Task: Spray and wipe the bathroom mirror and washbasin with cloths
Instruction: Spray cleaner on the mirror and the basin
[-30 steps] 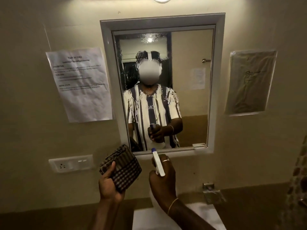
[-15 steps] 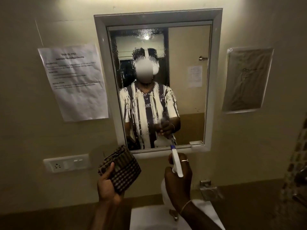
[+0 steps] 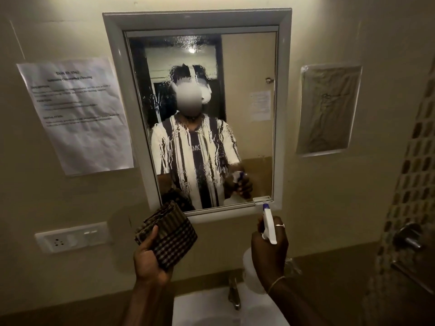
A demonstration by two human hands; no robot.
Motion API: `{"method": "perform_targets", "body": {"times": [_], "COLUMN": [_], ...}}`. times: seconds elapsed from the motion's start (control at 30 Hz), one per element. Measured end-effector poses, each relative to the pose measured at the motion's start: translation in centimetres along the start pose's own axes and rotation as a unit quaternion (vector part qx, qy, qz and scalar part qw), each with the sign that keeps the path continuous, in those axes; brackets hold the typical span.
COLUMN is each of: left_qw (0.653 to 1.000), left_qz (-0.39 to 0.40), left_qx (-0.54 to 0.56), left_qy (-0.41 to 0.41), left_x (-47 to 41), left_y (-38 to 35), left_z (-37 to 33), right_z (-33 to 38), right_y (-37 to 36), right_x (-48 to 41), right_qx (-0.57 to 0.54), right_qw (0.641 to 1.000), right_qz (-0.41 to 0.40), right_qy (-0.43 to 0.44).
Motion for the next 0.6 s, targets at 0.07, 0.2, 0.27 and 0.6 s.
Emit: {"method": "perform_targets", "body": {"times": [0.07, 0.2, 0.27, 0.6], "left_qw": [1.0, 1.0, 0.999, 0.998], "left_qz": [-0.003, -0.021, -0.026, -0.042], "left_qx": [-0.002, -0.013, -0.019, -0.041], "left_qy": [0.0, 0.009, 0.015, 0.016], "left_x": [0.0, 0.0, 0.2, 1.3], "left_y": [0.2, 0.7, 0.8, 3.4], "left_z": [0.1, 0.2, 0.2, -0.2], "right_z": [-0.9, -2.4, -3.3, -4.0], "right_y": [0.4, 1.0, 0.7, -3.6], "right_x": [-0.4, -0.1, 0.5, 5.5], "right_qx": [0.017, 0.018, 0.025, 0.064], "right_qw": [1.0, 0.999, 0.998, 0.991], "right_qz": [-0.015, -0.007, 0.009, 0.12], "right_qy": [-0.005, -0.038, -0.05, 0.017]}}
Point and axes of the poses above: each hand's wrist, its own x-axis away from the middle knuckle, its own y-axis out of the back of the hand, z = x × y, the point moved 4 cm from there along -x, towards the middle knuckle, and after that the axes turned 5 degrees about z, right-handed, at the moved point
